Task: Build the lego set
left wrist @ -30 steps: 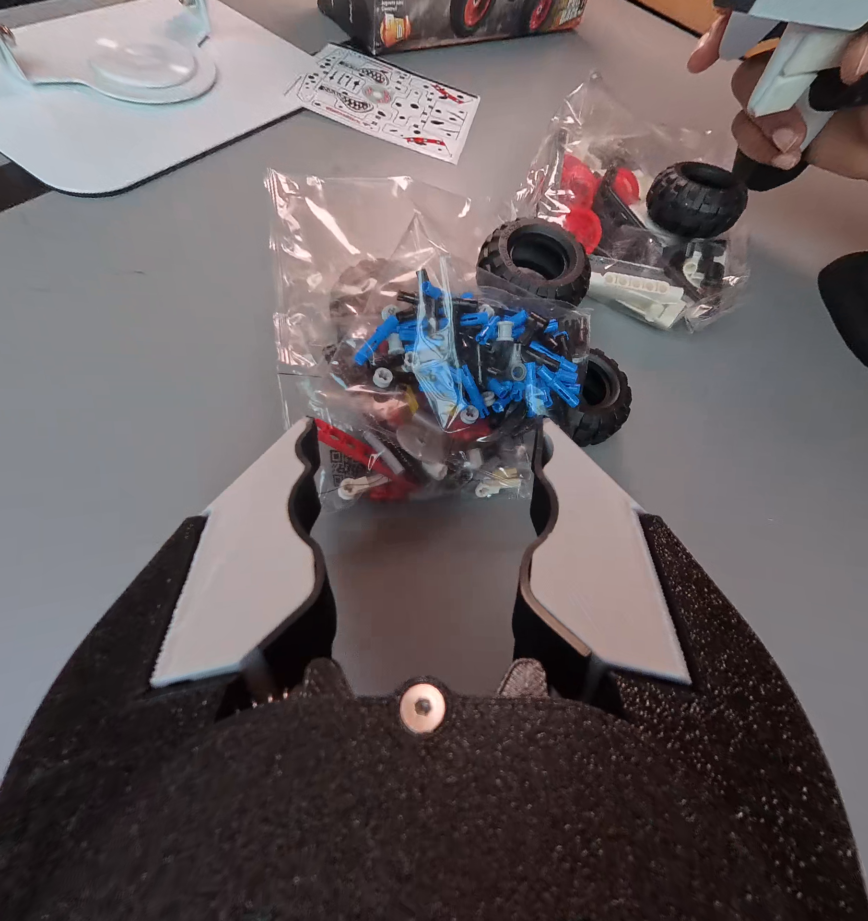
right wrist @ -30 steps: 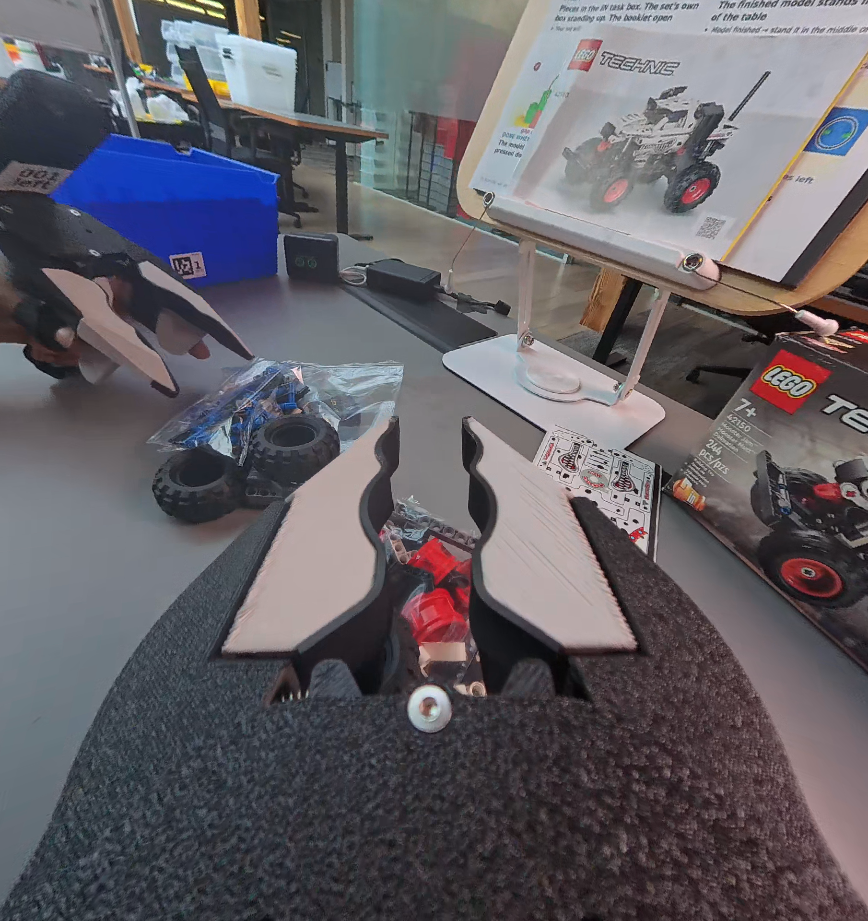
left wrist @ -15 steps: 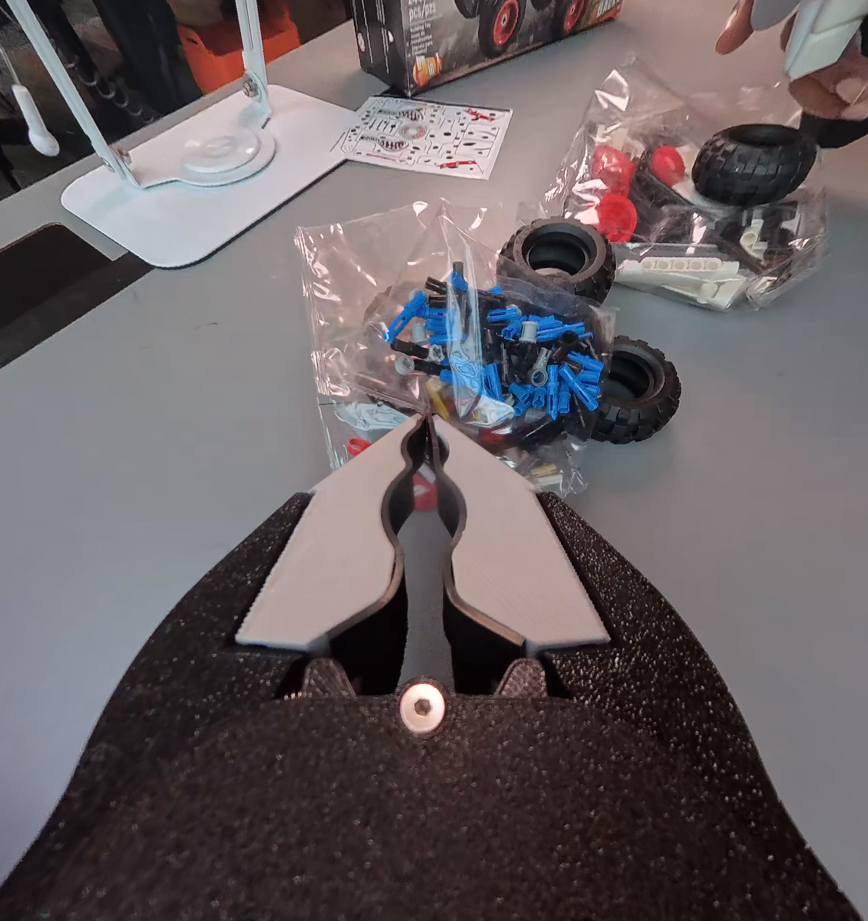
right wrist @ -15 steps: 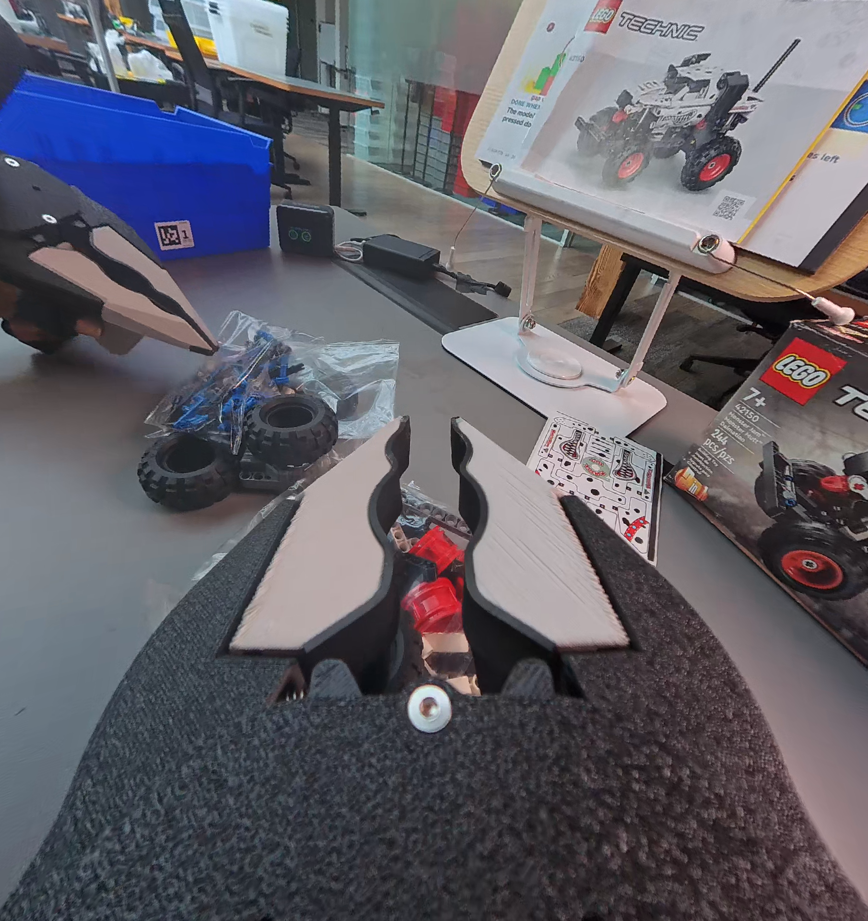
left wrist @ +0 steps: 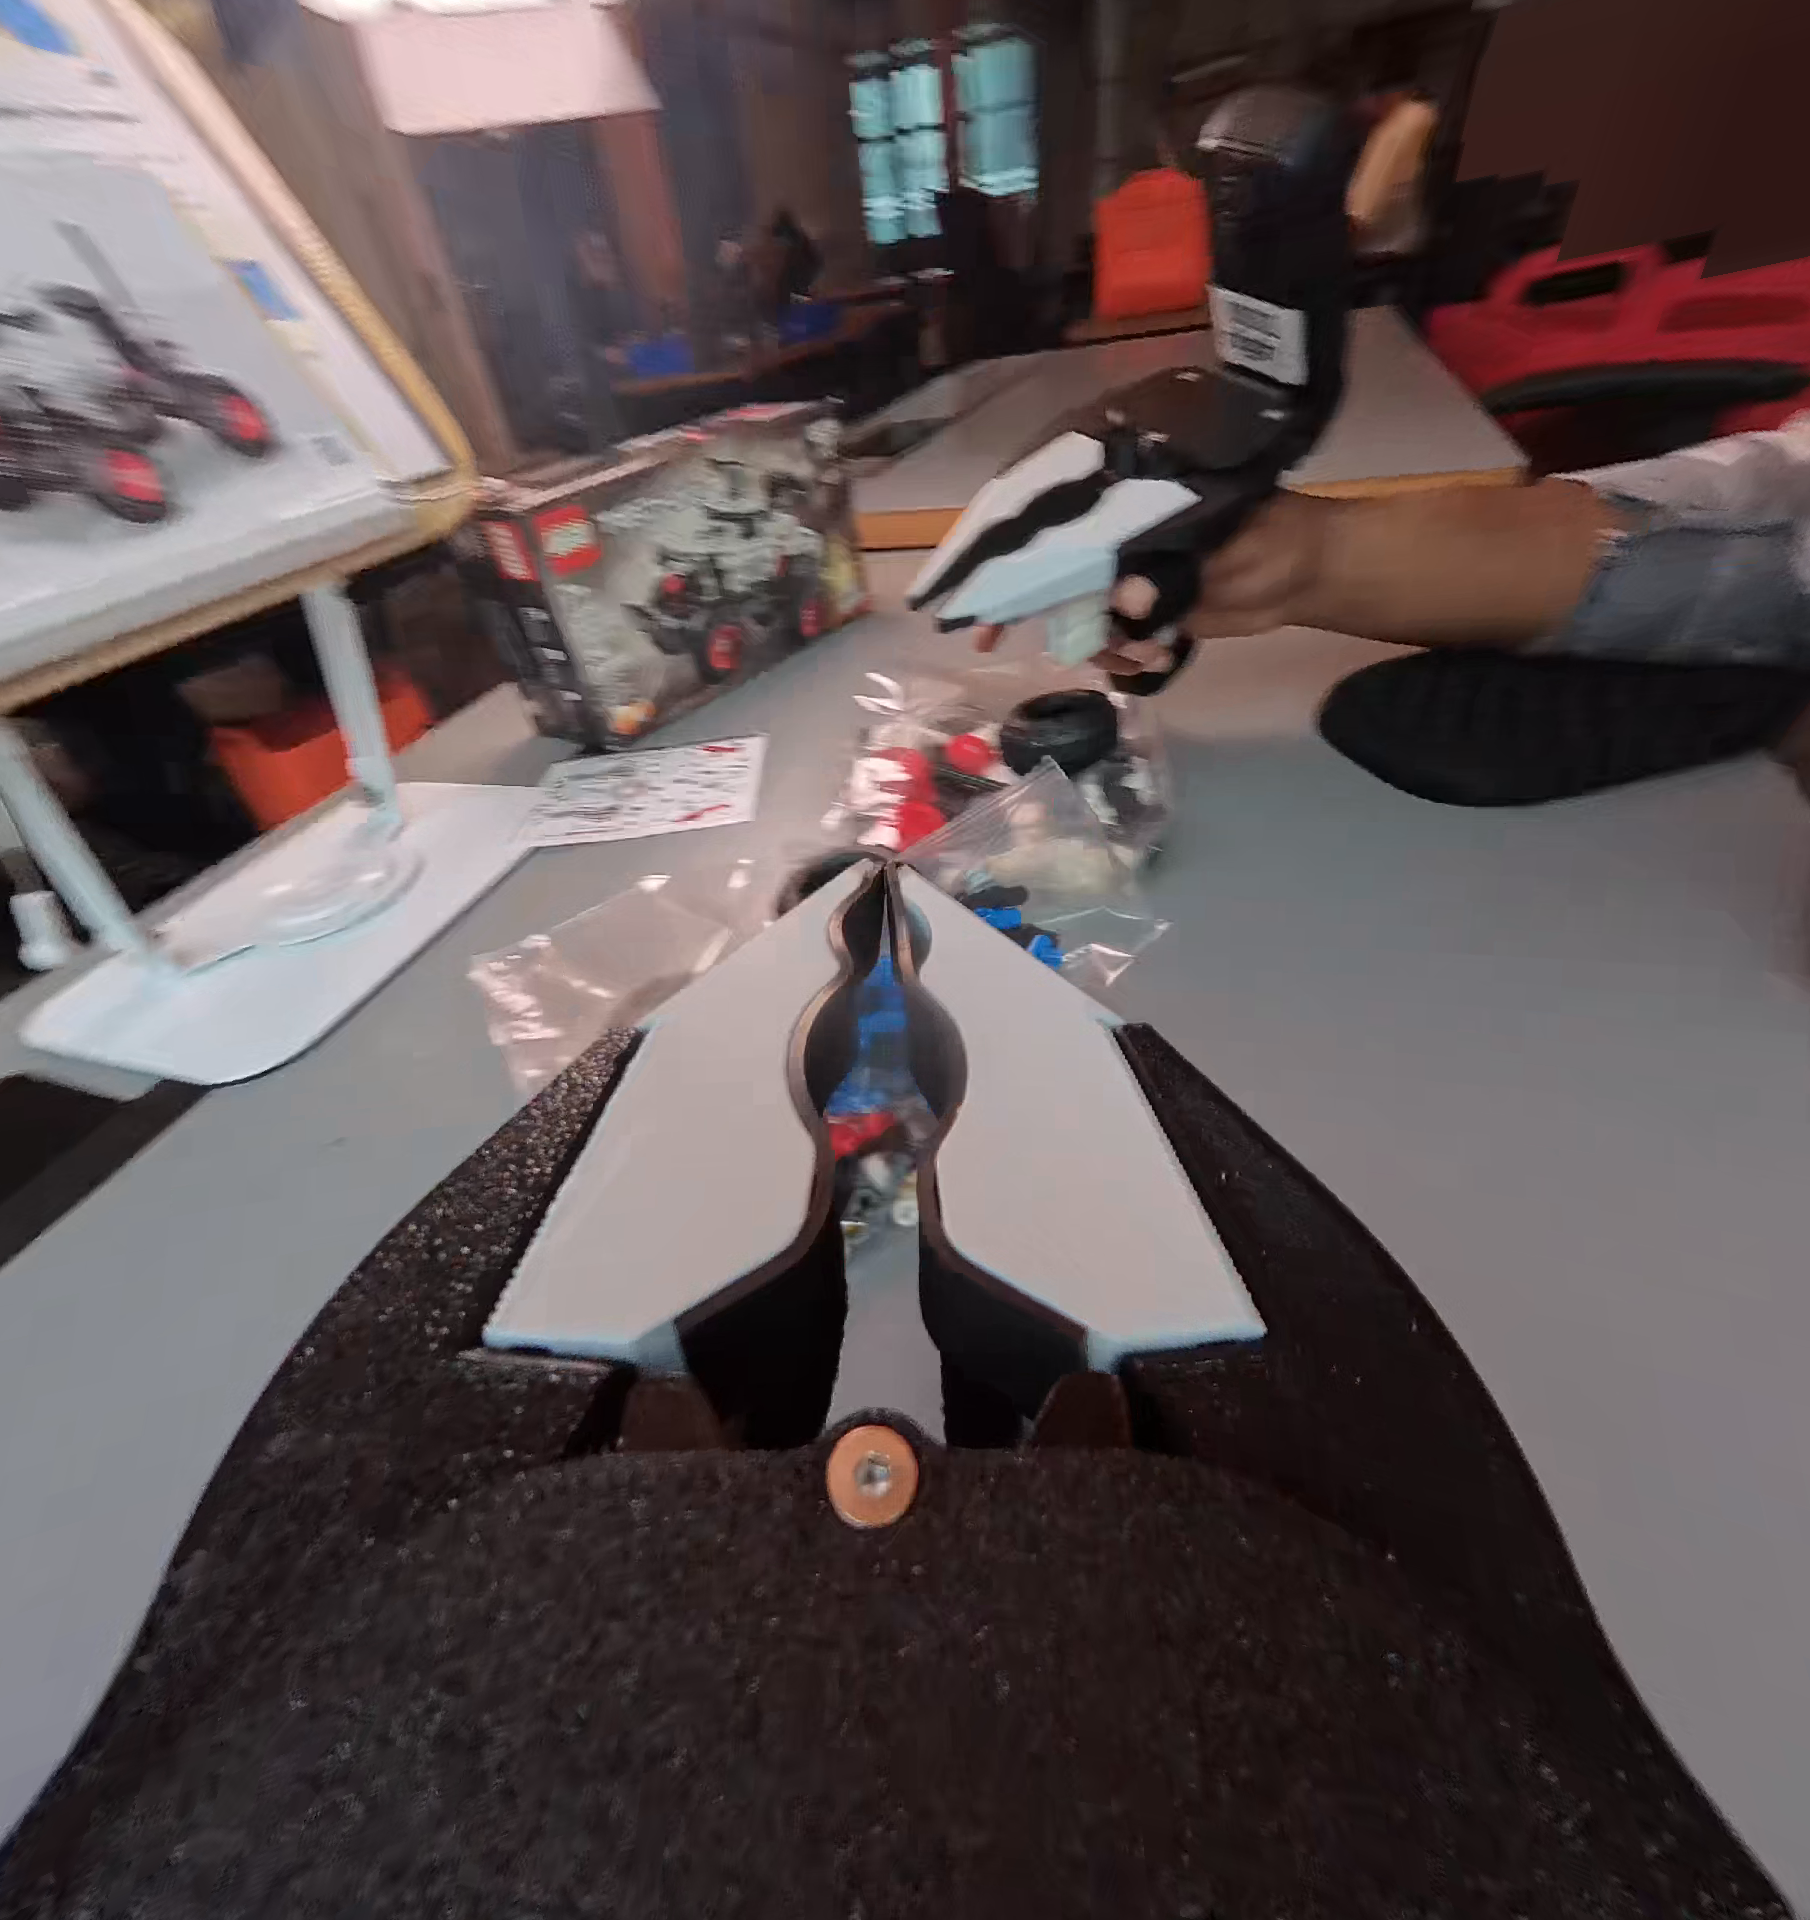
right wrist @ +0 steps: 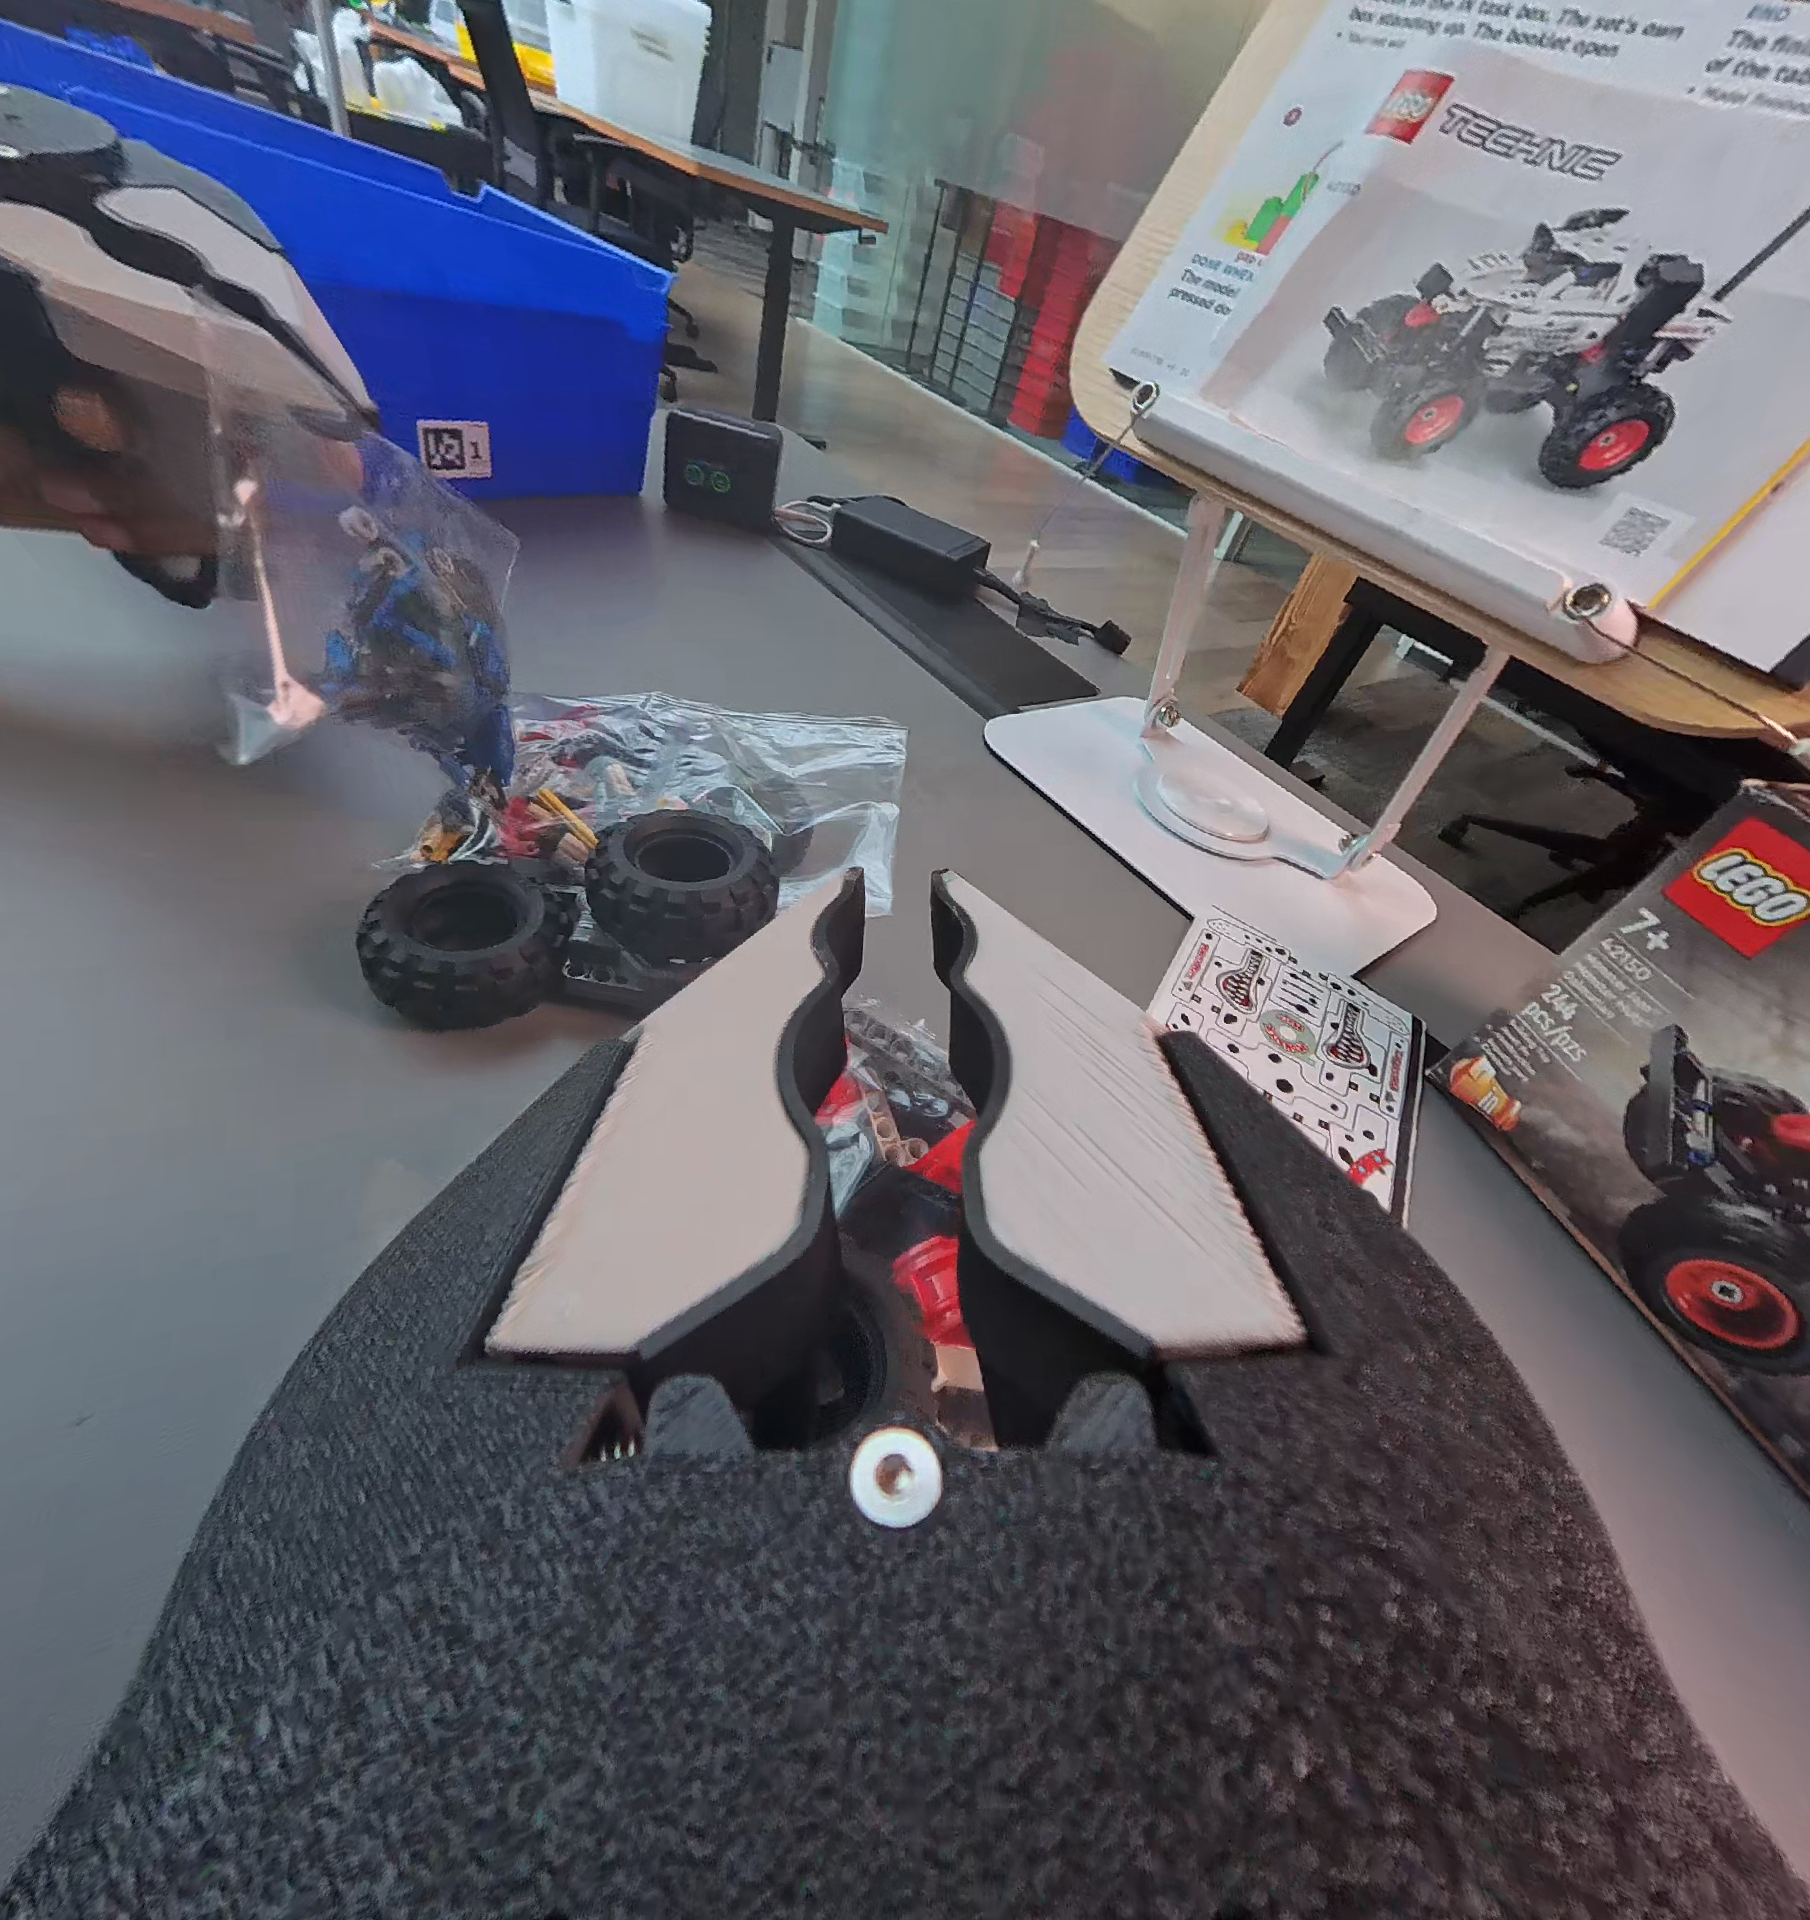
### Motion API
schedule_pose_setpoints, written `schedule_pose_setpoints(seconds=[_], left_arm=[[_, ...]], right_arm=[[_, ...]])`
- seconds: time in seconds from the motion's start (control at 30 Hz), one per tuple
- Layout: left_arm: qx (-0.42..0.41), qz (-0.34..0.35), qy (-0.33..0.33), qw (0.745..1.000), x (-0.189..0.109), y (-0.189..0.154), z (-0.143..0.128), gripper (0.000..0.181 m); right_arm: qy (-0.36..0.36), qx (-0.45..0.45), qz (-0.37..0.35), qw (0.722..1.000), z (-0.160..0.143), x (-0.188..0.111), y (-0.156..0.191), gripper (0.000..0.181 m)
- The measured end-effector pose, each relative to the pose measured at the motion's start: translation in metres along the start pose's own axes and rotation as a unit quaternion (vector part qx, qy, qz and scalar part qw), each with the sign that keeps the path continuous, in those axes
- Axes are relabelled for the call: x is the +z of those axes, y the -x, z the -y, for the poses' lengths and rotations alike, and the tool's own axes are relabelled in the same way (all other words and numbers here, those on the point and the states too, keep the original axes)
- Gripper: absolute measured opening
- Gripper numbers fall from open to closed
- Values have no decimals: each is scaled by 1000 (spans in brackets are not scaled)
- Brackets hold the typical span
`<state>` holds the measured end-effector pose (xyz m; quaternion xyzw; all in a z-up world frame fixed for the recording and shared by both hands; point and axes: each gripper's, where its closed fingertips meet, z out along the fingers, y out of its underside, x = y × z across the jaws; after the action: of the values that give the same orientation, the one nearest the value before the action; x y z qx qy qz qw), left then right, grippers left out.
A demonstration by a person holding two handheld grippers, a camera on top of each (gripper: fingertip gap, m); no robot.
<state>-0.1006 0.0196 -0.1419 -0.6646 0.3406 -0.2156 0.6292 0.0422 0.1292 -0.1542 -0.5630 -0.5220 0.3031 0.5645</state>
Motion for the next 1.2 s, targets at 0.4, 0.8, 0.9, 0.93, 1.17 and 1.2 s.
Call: schedule_pose_setpoints(seconds=[0.4,0.8,0.9,0.93,1.17,1.2], left_arm=[[-181,-238,151,942,-44,-52,-44,45],[-144,-91,342,924,-37,-21,-123,73],[-101,-90,362,922,-32,-28,-125,72],[-93,-95,362,923,-30,-32,-124,72],[-34,-138,350,926,-23,-55,-114,26],[-29,-140,351,925,-24,-55,-114,21]], right_arm=[[-1,-9,19,1000,0,3,11,10],[-4,18,14,1000,-2,1,2,9],[-4,17,15,1000,-2,1,3,9],[-3,16,15,1000,-2,1,3,9],[-1,17,16,1000,-3,2,4,8],[-1,17,16,1000,-3,2,4,8]])
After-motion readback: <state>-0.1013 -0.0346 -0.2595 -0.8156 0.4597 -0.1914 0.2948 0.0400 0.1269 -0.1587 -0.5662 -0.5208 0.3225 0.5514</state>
